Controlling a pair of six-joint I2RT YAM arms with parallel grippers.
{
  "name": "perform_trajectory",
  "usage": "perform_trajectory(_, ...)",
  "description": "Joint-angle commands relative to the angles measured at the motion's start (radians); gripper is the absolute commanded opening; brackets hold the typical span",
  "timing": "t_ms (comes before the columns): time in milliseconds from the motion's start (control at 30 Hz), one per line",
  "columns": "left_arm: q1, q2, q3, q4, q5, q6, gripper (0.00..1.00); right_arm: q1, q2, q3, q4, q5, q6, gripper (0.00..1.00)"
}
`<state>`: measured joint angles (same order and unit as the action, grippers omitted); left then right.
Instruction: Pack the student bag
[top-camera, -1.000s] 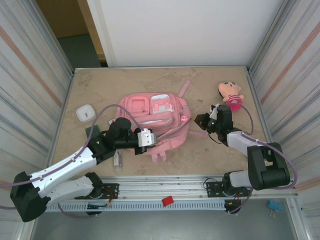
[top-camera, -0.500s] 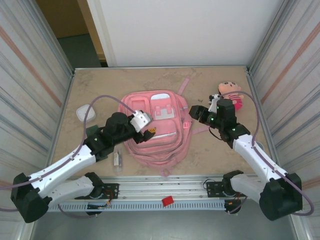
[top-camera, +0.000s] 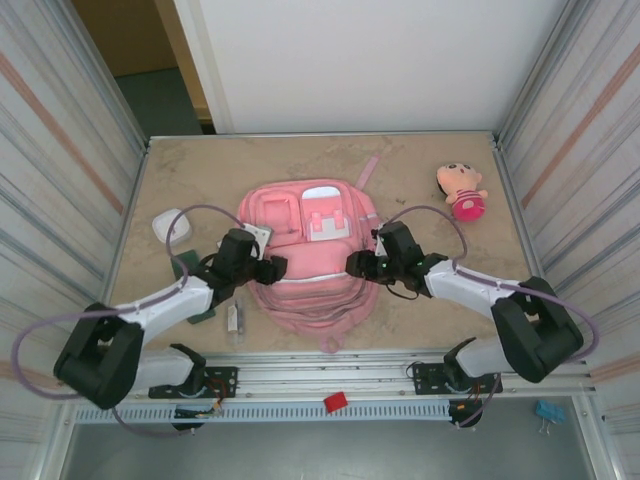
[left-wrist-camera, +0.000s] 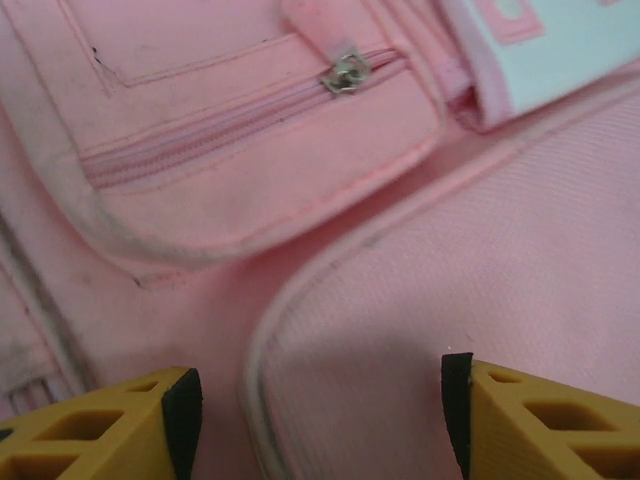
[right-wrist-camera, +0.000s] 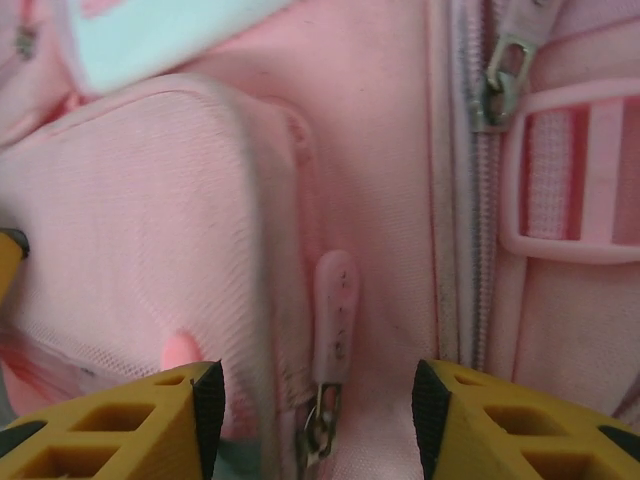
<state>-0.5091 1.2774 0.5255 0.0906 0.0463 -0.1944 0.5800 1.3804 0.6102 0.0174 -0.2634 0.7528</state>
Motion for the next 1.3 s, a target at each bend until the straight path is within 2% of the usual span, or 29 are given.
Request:
perform_trajectory(0,0.031,0.101,0.049,0.153,0.058,-0.020,0.66,-0.007,0.032,-0.010,0.063,0.058,0.017,0.54)
perform_trajectory(200,0.046,0.251,0.170,0.188,0.068,0.016,0.65,-0.058,0.071,0.056,0.074,0.047,-0.017,0.55)
perform_trajectory(267,0.046,0.239,0.204,0.155,0.066,0.040,0.66,-0.068,0.050,0.073,0.073,0.027,-0.035,0.56)
perform_trajectory(400,0.045,0.133,0.262,0.013,0.069,0.151,0.74,-0.079,-0.076,0.081,0.028,0.017,-0.098,0.56)
perform_trajectory(500,0.034,0.016,0.277,-0.081,0.090,0.288,0.78,-0.105,-0.205,0.076,-0.032,0.019,-0.141,0.57)
perform_trajectory(567,0.005,-0.061,0.279,-0.139,0.123,0.433,0.79,-0.141,-0.288,0.062,-0.067,0.000,-0.154,0.58)
perform_trajectory(667,-0.083,-0.137,0.280,-0.248,0.131,0.671,0.79,-0.210,-0.381,0.031,-0.083,-0.070,-0.149,0.59)
perform_trajectory(767,-0.178,-0.152,0.274,-0.322,0.105,0.845,0.81,-0.267,-0.443,0.008,-0.097,-0.141,-0.141,0.59)
perform_trajectory(933,-0.268,-0.056,0.317,-0.333,0.083,0.949,0.84,-0.279,-0.477,-0.028,-0.094,-0.176,-0.129,0.59)
perform_trajectory(1167,-0.316,0.178,0.463,-0.339,0.025,1.022,0.85,-0.279,-0.495,-0.059,-0.089,-0.187,-0.118,0.59)
perform_trajectory(1267,-0.331,0.253,0.508,-0.331,0.032,1.038,0.87,-0.279,-0.503,-0.065,-0.097,-0.185,-0.122,0.59)
